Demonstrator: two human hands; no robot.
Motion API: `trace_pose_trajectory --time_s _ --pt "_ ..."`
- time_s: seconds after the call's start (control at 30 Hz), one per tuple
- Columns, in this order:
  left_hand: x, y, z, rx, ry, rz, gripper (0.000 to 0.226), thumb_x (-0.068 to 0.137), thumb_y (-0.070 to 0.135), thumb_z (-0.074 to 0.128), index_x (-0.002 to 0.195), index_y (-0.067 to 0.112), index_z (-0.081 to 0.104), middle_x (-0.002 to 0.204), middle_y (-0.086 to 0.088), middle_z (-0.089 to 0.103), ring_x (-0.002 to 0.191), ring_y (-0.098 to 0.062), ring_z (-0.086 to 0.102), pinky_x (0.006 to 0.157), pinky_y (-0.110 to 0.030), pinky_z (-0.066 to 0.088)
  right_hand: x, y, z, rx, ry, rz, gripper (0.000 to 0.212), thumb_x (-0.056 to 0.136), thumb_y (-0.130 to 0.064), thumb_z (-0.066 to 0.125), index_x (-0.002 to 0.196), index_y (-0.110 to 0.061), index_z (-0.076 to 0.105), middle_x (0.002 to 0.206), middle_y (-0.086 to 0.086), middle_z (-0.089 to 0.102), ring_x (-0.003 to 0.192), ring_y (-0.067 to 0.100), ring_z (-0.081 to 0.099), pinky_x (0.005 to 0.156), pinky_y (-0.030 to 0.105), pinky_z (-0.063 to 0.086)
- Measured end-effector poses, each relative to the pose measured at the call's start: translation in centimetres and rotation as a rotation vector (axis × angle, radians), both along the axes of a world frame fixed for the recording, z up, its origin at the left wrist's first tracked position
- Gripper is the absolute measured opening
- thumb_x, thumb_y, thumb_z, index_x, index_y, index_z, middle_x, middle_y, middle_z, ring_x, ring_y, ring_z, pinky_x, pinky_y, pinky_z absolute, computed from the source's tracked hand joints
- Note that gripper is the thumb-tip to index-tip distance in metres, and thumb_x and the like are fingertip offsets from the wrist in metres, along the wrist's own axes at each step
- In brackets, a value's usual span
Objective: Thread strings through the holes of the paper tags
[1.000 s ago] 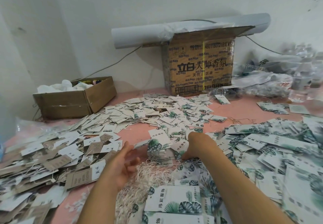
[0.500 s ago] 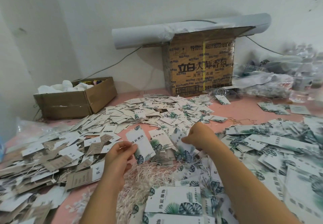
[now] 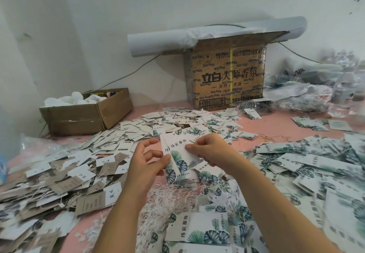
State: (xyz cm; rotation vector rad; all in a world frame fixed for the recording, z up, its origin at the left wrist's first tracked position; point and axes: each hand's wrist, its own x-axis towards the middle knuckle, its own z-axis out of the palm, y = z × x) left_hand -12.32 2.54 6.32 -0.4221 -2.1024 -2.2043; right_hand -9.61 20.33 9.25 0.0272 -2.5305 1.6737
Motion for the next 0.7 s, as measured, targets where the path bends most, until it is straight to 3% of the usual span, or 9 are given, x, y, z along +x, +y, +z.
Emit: trace_pose_trajectory --time_s 0.17,0.27,0.33,0.47,0.57,0.7 --pt "0.5 0.4 0.9 0.053 -0.073 -0.113 0.026 0.081 0.004 0.065 0.101 0.020 0.058 0.071 0.005 0.071 0.063 -0.010 0.067 0.051 -0.021 0.052 0.3 0.1 0.8 -0.141 -0.012 0.136 0.027 0.088 -0.020 0.063 0.062 -0.012 0.058 0.041 -0.009 0.040 0.036 0.007 0.028 0.035 0.017 0.025" --pt "0.9 0.5 1.3 0.106 -0.109 -0.136 0.011 0.087 0.013 0.062 0.086 0.025 0.062 0.073 0.003 0.073 0.061 -0.009 0.067 0.051 -0.022 0.053 0.6 0.0 1.1 -0.103 -0.016 0.188 0.027 0.087 -0.020 0.064 0.061 -0.013 0.058 0.043 -0.007 0.041 0.038 0.008 0.029 0.036 0.017 0.025" --pt "1.0 0.6 1.5 0.137 -0.089 -0.089 0.017 0.088 0.015 0.060 0.076 0.026 0.063 0.069 0.004 0.072 0.059 -0.008 0.067 0.049 -0.022 0.052 0.8 -0.3 1.3 -0.075 -0.007 0.210 0.028 0.089 -0.021 0.061 0.062 -0.012 0.058 0.043 -0.007 0.041 0.038 0.007 0.028 0.036 0.017 0.024" --pt "1.0 0.8 1.6 0.045 0.061 0.037 0.008 0.089 0.016 0.060 0.086 0.018 0.067 0.069 0.004 0.071 0.063 -0.008 0.067 0.053 -0.026 0.055 0.9 -0.8 1.9 -0.145 0.192 0.092 0.025 0.099 -0.015 0.040 0.084 -0.012 0.060 0.052 -0.003 0.043 0.036 0.003 0.031 0.036 0.015 0.025" --pt "1.1 0.9 1.7 -0.007 0.097 0.050 0.007 0.089 0.017 0.061 0.086 0.020 0.067 0.072 0.004 0.072 0.064 -0.008 0.068 0.051 -0.024 0.054 1.2 -0.8 2.6 -0.184 0.381 0.041 0.017 0.100 -0.008 0.032 0.106 -0.019 0.044 0.056 -0.002 0.044 0.042 0.004 0.032 0.040 0.014 0.027" --pt "1.4 1.1 1.9 -0.064 0.094 0.024 0.010 0.090 0.015 0.059 0.084 0.017 0.067 0.074 0.002 0.073 0.066 -0.008 0.068 0.050 -0.023 0.053 2.2 -1.0 3.4 -0.224 0.448 0.185 0.016 0.099 -0.003 0.032 0.095 -0.019 0.033 0.061 0.003 0.051 0.043 -0.001 0.041 0.042 0.010 0.032"
